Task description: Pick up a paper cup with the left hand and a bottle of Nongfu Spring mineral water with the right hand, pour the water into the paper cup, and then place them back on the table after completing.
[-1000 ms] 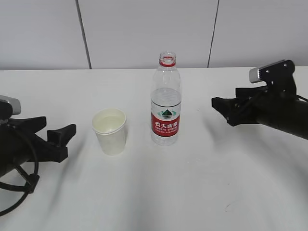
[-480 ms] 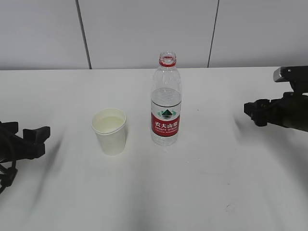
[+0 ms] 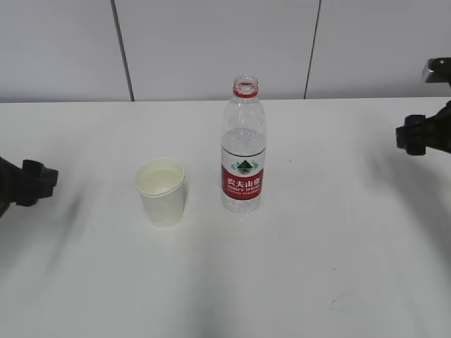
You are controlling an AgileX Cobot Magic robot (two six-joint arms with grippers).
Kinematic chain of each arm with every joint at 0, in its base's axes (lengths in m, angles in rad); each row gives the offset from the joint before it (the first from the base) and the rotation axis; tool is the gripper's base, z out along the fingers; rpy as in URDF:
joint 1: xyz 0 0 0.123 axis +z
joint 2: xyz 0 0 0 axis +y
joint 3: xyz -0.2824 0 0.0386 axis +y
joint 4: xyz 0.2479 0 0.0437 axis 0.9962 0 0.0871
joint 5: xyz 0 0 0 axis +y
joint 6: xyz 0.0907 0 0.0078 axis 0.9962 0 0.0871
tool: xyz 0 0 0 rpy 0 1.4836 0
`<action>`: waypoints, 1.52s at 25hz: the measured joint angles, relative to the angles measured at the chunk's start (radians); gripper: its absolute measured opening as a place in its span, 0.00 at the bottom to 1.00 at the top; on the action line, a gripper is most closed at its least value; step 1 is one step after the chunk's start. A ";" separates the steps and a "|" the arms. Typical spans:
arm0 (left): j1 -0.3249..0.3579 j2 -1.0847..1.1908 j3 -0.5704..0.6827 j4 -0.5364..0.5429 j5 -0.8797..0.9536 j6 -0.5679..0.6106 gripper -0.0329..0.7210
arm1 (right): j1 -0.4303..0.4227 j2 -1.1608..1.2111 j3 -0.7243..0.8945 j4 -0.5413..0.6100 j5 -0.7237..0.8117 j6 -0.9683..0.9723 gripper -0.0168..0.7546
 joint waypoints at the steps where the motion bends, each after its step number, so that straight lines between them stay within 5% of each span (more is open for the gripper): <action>1: 0.000 -0.014 -0.035 0.000 0.081 0.000 0.73 | 0.000 -0.009 -0.013 0.000 0.039 0.002 0.79; 8: 0.000 -0.054 -0.272 -0.015 0.555 0.000 0.72 | 0.000 -0.031 -0.054 0.091 0.277 -0.034 0.79; 17: 0.000 -0.054 -0.487 -0.026 0.993 0.020 0.69 | 0.000 -0.031 -0.197 0.579 0.603 -0.549 0.79; 26: 0.000 -0.054 -0.504 -0.074 1.181 0.078 0.68 | 0.000 -0.031 -0.363 0.649 0.935 -0.688 0.79; 38: 0.000 -0.058 -0.504 -0.120 1.266 0.085 0.68 | 0.000 -0.051 -0.408 0.660 1.113 -0.731 0.79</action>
